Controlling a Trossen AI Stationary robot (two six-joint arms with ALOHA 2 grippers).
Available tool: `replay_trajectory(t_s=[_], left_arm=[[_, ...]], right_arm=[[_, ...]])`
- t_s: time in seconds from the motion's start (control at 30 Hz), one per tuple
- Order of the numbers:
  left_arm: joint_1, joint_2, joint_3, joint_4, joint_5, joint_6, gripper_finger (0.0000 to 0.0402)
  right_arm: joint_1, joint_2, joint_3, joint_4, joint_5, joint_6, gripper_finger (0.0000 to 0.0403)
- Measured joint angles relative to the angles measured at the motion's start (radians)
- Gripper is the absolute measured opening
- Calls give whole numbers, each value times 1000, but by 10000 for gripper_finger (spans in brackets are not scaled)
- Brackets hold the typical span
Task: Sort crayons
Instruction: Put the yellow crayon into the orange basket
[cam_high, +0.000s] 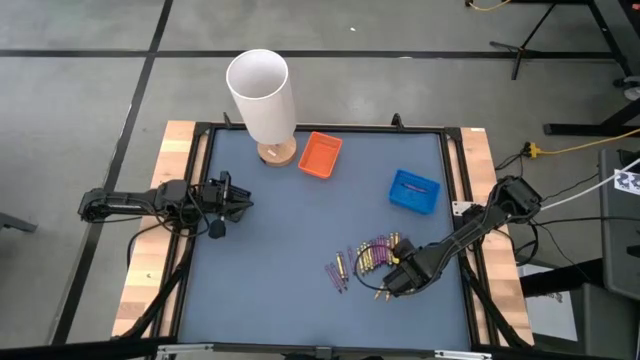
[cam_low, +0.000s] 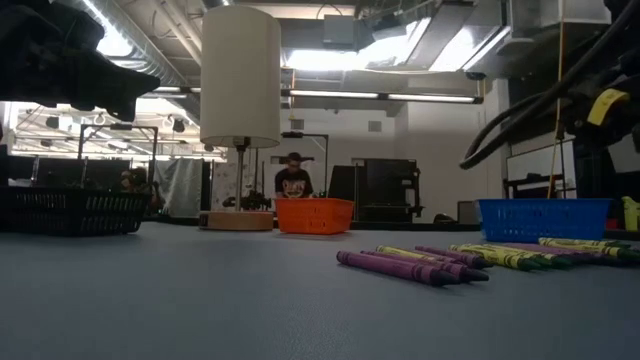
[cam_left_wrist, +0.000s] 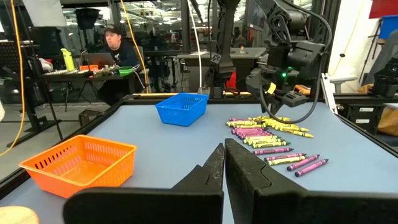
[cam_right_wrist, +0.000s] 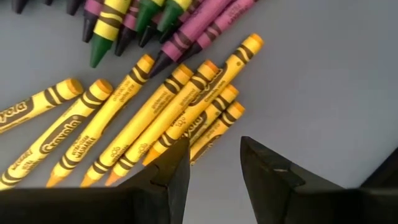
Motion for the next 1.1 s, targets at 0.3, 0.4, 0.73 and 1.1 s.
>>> replay_trajectory(t_s=[0.3, 0.4, 0.73, 1.1], left_arm=[[0, 0, 0, 0, 0, 0, 0], [0, 0, 0, 0, 0, 0, 0], [0, 0, 0, 0, 0, 0, 0], [0, 0, 0, 0, 3, 0, 0]], right_arm=[[0, 0, 0, -3, -17, -5, 140], [0, 0, 0, -2, -17, -5, 140], [0, 49, 2, 9, -51, -22, 140], [1, 51, -1, 17, -47, -31, 140]])
